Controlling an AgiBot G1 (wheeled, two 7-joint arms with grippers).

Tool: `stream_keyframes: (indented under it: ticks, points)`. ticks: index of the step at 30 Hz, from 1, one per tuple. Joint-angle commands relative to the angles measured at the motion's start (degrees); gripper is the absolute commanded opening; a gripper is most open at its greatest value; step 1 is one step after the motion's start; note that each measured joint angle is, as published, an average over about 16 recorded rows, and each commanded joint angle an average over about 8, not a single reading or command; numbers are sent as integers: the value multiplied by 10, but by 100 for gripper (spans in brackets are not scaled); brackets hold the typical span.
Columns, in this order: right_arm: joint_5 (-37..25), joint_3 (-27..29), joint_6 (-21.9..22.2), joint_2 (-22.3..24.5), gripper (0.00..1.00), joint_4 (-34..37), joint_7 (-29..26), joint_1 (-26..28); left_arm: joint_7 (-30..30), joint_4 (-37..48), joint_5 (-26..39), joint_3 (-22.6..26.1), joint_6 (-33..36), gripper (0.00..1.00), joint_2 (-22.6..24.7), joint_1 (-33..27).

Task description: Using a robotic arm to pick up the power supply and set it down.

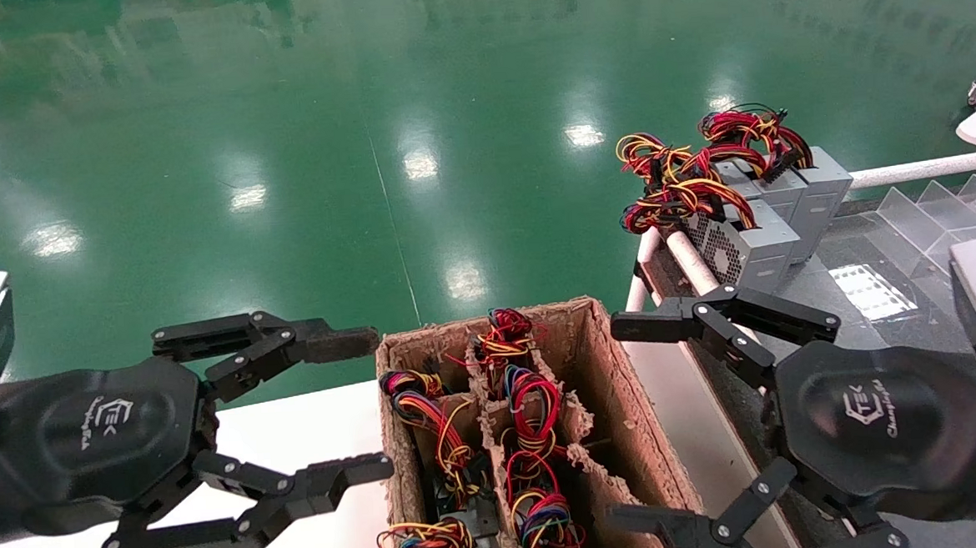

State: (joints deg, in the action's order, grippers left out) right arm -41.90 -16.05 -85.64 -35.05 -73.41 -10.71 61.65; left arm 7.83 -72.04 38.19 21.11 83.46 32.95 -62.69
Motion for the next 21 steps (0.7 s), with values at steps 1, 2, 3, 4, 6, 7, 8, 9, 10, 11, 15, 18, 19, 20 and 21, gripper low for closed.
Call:
stream_keyframes:
  ticks: [1, 2, 3, 4, 6, 7, 8, 9, 10, 11, 15, 18, 19, 20, 21]
  points:
    - [0, 0, 0, 0, 100, 0, 0, 0, 0, 0, 0, 0, 0, 0, 0, 0]
    - [0, 0, 0, 0, 100, 0, 0, 0, 0, 0, 0, 0, 0, 0, 0, 0]
    - [0, 0, 0, 0, 100, 0, 0, 0, 0, 0, 0, 0, 0, 0, 0, 0]
    - [0, 0, 0, 0, 100, 0, 0, 0, 0, 0, 0, 0, 0, 0, 0, 0]
    - [0, 0, 0, 0, 100, 0, 0, 0, 0, 0, 0, 0, 0, 0, 0, 0]
    - [0, 0, 0, 0, 100, 0, 0, 0, 0, 0, 0, 0, 0, 0, 0, 0]
    - [0, 0, 0, 0, 100, 0, 0, 0, 0, 0, 0, 0, 0, 0, 0, 0]
    - [0, 0, 0, 0, 100, 0, 0, 0, 0, 0, 0, 0, 0, 0, 0, 0]
    - [0, 0, 0, 0, 100, 0, 0, 0, 0, 0, 0, 0, 0, 0, 0, 0]
    - [0, 0, 0, 0, 100, 0, 0, 0, 0, 0, 0, 0, 0, 0, 0, 0]
    - [0, 0, 0, 0, 100, 0, 0, 0, 0, 0, 0, 0, 0, 0, 0, 0]
    - [0, 0, 0, 0, 100, 0, 0, 0, 0, 0, 0, 0, 0, 0, 0, 0]
    - [0, 0, 0, 0, 100, 0, 0, 0, 0, 0, 0, 0, 0, 0, 0, 0]
    - [0, 0, 0, 0, 100, 0, 0, 0, 0, 0, 0, 0, 0, 0, 0, 0]
    - [0, 0, 0, 0, 100, 0, 0, 0, 0, 0, 0, 0, 0, 0, 0, 0]
